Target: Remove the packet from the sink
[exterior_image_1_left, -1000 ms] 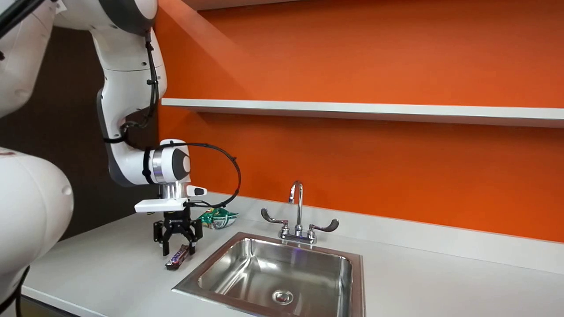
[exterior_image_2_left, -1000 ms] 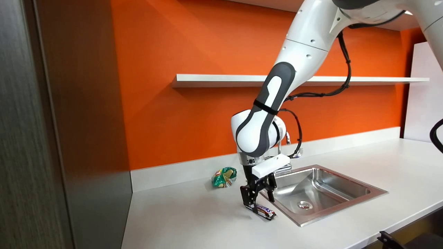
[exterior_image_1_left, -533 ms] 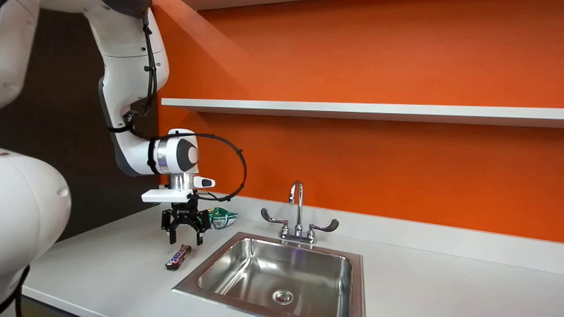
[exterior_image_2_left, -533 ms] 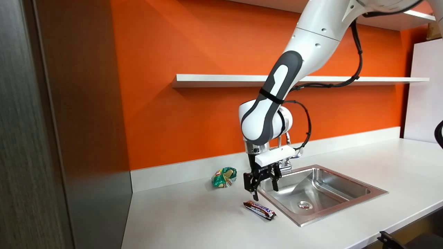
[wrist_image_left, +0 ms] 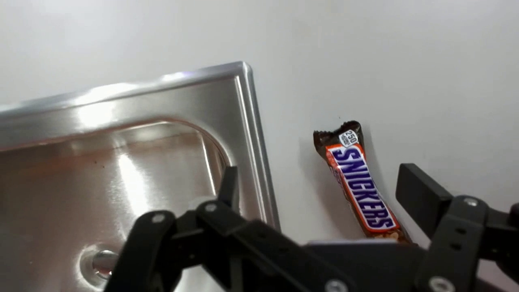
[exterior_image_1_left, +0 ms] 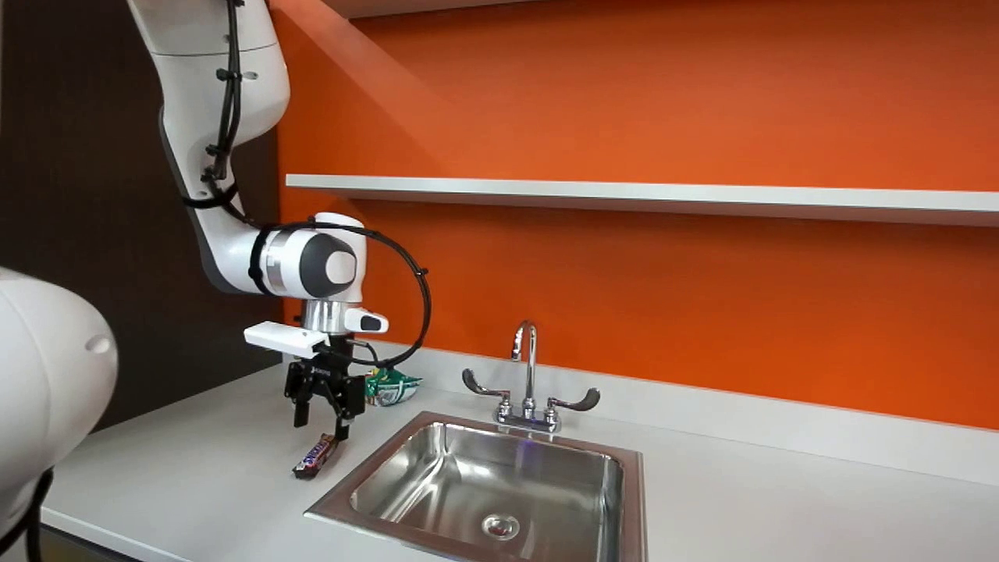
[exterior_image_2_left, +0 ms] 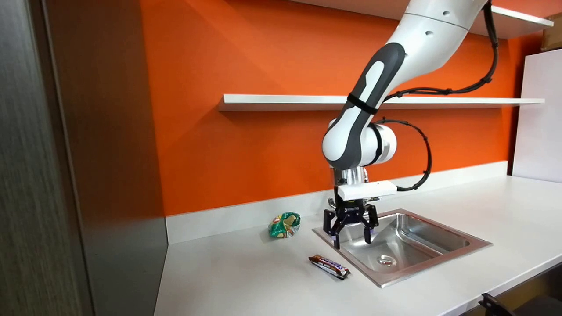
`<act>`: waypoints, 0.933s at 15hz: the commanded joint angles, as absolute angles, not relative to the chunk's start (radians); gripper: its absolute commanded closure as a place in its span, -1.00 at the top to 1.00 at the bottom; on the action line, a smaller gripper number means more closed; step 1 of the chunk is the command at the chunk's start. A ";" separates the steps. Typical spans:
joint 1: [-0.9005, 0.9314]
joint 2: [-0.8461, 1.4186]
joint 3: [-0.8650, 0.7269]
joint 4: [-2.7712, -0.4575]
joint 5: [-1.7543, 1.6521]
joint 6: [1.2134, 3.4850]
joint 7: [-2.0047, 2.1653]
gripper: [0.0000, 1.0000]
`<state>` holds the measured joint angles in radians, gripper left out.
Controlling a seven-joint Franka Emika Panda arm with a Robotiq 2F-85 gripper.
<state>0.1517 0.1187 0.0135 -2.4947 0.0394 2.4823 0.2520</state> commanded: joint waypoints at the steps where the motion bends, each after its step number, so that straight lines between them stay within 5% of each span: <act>1: 0.118 0.007 0.030 -2.602 0.072 2.489 0.249 1.00; 14: 0.108 0.021 0.035 -2.619 0.051 2.480 0.252 1.00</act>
